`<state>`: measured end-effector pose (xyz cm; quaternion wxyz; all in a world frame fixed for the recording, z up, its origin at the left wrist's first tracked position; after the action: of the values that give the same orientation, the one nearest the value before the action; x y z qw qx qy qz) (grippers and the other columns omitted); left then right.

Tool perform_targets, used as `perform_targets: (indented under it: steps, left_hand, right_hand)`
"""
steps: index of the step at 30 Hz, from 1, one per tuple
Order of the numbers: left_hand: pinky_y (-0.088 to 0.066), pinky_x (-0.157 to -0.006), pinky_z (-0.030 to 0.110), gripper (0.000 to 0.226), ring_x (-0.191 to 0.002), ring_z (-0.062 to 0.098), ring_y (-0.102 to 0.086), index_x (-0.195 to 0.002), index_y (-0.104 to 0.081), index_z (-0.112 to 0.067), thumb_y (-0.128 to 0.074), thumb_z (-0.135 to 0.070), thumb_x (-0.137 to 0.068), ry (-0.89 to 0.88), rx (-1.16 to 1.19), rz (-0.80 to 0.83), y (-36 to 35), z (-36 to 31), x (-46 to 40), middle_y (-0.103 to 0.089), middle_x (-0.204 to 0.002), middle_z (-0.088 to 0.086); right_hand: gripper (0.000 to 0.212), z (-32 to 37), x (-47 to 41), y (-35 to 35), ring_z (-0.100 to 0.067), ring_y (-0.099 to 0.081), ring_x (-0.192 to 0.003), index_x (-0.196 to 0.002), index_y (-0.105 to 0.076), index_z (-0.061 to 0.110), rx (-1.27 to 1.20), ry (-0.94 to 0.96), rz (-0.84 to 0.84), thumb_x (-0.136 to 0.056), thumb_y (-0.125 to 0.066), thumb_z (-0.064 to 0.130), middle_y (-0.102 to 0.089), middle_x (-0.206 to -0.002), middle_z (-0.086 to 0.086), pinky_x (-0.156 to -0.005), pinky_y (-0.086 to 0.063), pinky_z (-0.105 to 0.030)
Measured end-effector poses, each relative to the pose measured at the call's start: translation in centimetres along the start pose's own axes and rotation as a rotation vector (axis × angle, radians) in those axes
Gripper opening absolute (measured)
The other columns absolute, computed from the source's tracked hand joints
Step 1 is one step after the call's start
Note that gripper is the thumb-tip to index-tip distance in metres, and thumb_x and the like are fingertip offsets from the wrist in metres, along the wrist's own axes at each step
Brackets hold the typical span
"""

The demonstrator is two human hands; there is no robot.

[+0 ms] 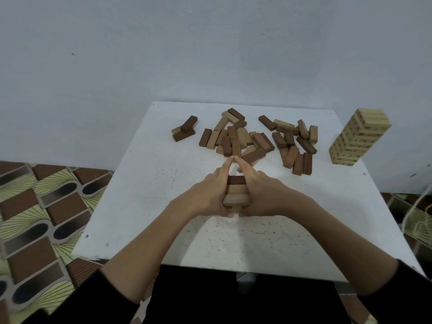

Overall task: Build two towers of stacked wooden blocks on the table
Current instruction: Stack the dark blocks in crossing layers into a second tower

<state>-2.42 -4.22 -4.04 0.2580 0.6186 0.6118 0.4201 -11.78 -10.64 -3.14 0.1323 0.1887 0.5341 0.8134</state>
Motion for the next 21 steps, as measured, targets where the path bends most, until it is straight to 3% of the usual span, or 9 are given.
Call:
perform_targets:
  steps: [5, 13, 21]
  left_hand:
    - [-0.052, -0.088, 0.042, 0.124, -0.107, 0.023, -0.055, -0.148, 0.011, -0.026, -0.084, -0.025, -0.068, 0.008, 0.031, -0.024, 0.19, -0.18, 0.16, -0.046, -0.134, 0.007]
    - [-0.050, -0.089, 0.042, 0.124, -0.109, 0.025, -0.056, -0.149, 0.009, -0.023, -0.085, -0.022, -0.067, 0.028, 0.008, -0.022, 0.49, -0.30, 0.19, -0.047, -0.136, 0.008]
    - [-0.048, -0.091, 0.038, 0.128, -0.113, 0.024, -0.054, -0.149, 0.012, -0.022, -0.086, -0.023, -0.066, 0.033, 0.001, -0.015, 0.48, -0.21, 0.04, -0.045, -0.139, 0.007]
  right_hand:
    - [0.125, 0.11, -0.37, -0.03, -0.022, -0.052, -0.100, -0.147, 0.011, 0.023, 0.032, -0.004, -0.013, -0.064, -0.081, 0.034, -0.044, -0.133, -0.005, -0.080, -0.053, -0.042]
    - [0.115, 0.60, -0.09, 0.41, -0.022, -0.051, -0.102, -0.148, 0.004, 0.018, 0.062, -0.016, -0.036, -0.070, -0.078, 0.038, -0.049, -0.128, -0.006, -0.078, -0.052, -0.038]
    - [0.121, 0.62, -0.61, 0.26, -0.023, -0.052, -0.110, -0.148, 0.005, 0.018, 0.076, -0.022, -0.002, -0.066, -0.081, 0.041, -0.045, -0.136, -0.006, -0.083, -0.052, -0.040]
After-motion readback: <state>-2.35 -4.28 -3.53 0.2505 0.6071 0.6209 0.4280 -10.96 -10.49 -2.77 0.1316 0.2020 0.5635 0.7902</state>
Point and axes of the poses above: each hand's wrist, its own x-axis away from the middle knuckle, its own y-axis out of the back of the hand, z = x × y, the point moved 6 cm from there along -x, towards the middle knuckle
